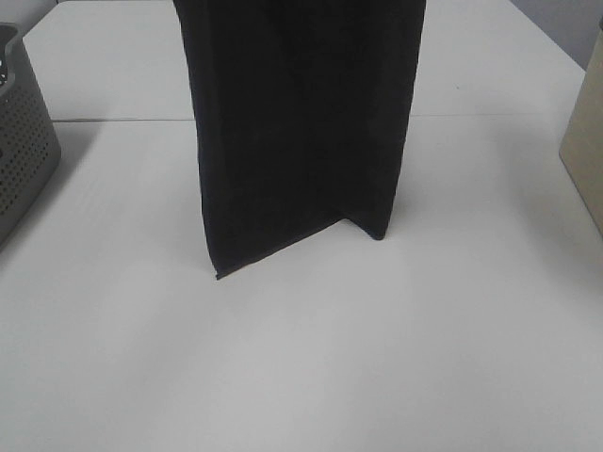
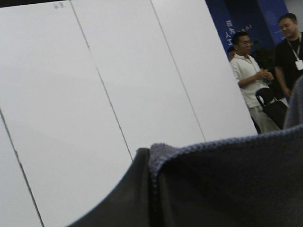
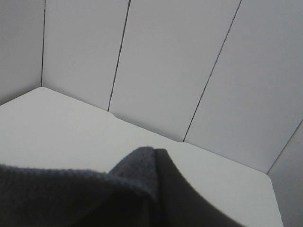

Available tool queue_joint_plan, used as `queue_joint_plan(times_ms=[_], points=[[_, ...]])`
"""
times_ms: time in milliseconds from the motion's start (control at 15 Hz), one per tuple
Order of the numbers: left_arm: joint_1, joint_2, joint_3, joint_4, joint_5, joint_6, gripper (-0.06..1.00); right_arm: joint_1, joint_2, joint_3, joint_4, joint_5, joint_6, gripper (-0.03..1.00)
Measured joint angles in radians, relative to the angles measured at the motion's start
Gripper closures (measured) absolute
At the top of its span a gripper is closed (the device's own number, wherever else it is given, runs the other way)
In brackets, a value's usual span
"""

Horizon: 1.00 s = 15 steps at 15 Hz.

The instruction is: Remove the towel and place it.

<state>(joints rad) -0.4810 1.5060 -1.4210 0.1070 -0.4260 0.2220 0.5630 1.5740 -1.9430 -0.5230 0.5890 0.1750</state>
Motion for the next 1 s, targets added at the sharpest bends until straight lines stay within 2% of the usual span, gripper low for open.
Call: queue_joint_plan(times_ms=[133, 333, 467, 667, 800, 867, 1000], points=[[0.037, 0.03, -0.001, -0.011, -0.062, 0.0, 0.94, 0.0, 0.024, -0.002, -0.004, -0.025, 0.002, 0.96], [0.053, 0.119, -0.093, -0.013, -0.097, 0.002, 0.94, 0.0, 0.081, -0.003, -0.082, -0.111, 0.005, 0.96], [0.055, 0.198, -0.209, -0.013, -0.101, 0.029, 0.94, -0.017, 0.124, -0.021, -0.134, -0.178, 0.053, 0.96], [0.083, 0.326, -0.415, -0.01, -0.097, 0.038, 0.94, -0.119, 0.184, -0.046, -0.162, -0.252, 0.169, 0.96], [0.105, 0.424, -0.547, -0.01, -0.092, 0.039, 0.94, -0.174, 0.227, -0.046, -0.164, -0.372, 0.248, 0.96], [0.121, 0.502, -0.657, -0.01, -0.079, 0.04, 0.94, -0.201, 0.263, -0.048, -0.164, -0.476, 0.287, 0.96], [0.133, 0.607, -0.793, -0.011, -0.064, 0.04, 0.94, -0.225, 0.329, -0.094, -0.164, -0.557, 0.305, 0.96]])
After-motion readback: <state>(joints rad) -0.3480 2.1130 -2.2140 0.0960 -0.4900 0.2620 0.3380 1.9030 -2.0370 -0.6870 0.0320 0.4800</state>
